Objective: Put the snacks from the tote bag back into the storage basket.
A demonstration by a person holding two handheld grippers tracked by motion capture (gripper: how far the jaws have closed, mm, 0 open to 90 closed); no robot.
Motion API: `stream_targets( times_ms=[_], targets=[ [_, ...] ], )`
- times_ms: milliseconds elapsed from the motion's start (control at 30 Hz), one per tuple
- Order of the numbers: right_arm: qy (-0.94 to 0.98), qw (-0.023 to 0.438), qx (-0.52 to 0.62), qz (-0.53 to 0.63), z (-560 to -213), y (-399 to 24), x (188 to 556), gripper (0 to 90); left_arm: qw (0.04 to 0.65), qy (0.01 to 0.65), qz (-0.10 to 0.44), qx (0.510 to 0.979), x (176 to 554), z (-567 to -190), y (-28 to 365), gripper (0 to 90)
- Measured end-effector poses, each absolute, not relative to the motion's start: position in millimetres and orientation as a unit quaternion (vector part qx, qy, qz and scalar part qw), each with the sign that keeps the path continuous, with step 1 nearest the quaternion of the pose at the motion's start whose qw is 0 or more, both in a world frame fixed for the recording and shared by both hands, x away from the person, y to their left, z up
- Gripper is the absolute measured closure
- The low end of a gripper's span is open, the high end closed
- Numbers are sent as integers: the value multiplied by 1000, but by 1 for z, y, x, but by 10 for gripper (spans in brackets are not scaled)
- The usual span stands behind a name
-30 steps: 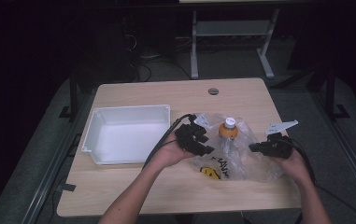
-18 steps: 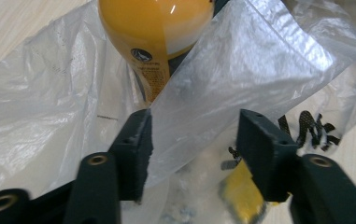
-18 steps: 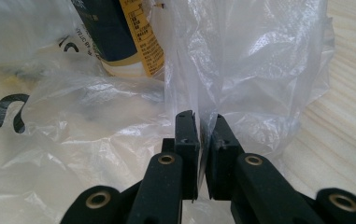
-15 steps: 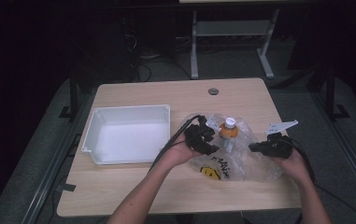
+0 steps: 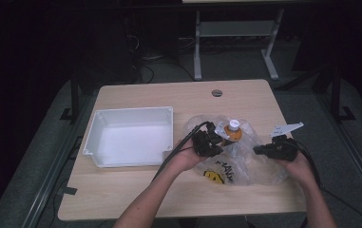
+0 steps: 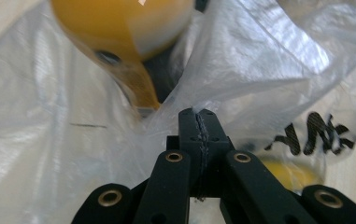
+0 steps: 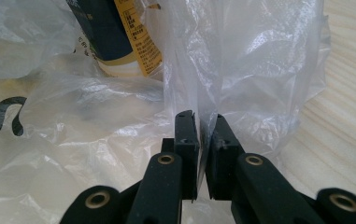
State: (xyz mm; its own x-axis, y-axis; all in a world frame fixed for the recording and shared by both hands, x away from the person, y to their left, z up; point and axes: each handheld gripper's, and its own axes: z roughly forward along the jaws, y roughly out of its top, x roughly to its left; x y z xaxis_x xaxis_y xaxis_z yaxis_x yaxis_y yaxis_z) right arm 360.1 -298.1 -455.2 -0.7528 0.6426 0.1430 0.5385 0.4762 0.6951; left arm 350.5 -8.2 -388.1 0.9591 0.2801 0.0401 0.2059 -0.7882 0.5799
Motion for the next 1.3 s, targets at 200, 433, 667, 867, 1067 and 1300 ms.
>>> stream_targets(
  times_ms=[200, 433, 667, 867, 1067, 1300],
  targets=[
    [857, 70, 346, 376, -456, -299, 361, 836, 293, 133, 54, 945, 343, -400, -1, 900],
    [856, 70, 352, 373, -458, -300, 361, 834, 275, 138, 51, 950, 334, -417, 9, 900],
    [854, 67, 361, 370, -460, -303, 363, 835, 263, 146, 53, 952, 329, -427, 21, 900],
    [850, 71, 377, 362, -465, -308, 365, 853, 252, 156, 55, 954, 327, -434, 29, 900],
    [851, 76, 372, 363, -466, -310, 365, 836, 266, 161, 50, 949, 328, -427, 34, 900],
    [850, 73, 375, 363, -464, -308, 363, 834, 304, 169, 48, 936, 328, -411, 40, 865]
  ],
)
